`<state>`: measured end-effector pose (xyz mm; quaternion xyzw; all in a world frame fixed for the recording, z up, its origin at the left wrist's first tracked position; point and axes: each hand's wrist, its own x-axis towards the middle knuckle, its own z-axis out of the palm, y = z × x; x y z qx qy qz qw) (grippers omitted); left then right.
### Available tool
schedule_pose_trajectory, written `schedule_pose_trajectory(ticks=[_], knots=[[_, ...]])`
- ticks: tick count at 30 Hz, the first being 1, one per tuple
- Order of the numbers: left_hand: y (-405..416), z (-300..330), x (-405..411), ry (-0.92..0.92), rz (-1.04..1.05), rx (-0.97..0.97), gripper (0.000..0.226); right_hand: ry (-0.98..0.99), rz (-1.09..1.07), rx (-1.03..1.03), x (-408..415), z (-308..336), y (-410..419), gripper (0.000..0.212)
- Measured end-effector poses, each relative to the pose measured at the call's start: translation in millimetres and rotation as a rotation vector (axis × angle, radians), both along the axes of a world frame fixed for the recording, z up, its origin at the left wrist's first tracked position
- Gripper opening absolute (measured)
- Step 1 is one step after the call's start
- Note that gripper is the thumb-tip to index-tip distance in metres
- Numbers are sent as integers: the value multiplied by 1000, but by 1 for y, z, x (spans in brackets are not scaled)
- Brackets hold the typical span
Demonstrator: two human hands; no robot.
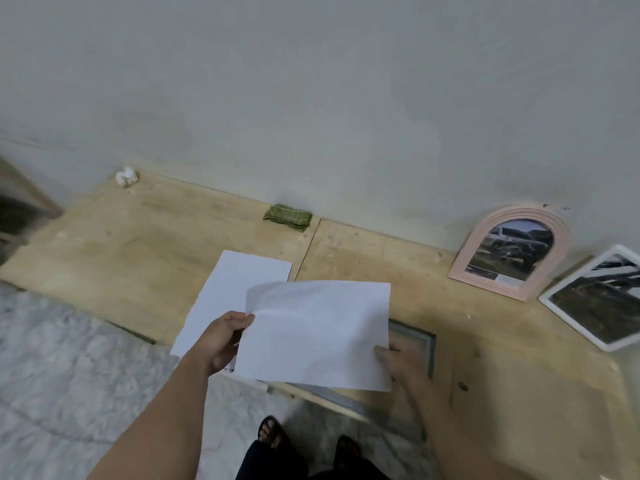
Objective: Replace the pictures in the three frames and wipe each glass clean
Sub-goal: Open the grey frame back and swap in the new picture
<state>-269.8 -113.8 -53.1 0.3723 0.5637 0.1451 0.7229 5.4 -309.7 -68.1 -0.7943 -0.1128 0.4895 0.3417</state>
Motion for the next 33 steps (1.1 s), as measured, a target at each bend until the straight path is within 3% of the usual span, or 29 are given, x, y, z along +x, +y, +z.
schedule_pose_trajectory(ticks=[5, 14, 17, 21, 24, 28, 33], knots=[[10, -8, -58, 107, 237, 26, 13, -32, 47, 70, -24, 12, 71, 11], [95, -32, -187, 215, 518, 2, 16, -219, 462, 45, -128, 17, 290, 34], [133, -41, -219, 243, 584, -28, 17, -277, 536, 14, -161, 2, 360, 19], [174, -58, -247, 276, 636, -56, 20, -346, 607, -14, -203, -20, 437, 25], [194, -67, -259, 294, 672, -73, 20, -435, 687, -42, -225, -29, 474, 12], [211, -73, -265, 303, 707, -79, 18, -535, 771, -74, -242, -36, 505, 14], [207, -84, -265, 444, 685, -72, 25, -751, 850, -92, -244, -41, 518, 42]])
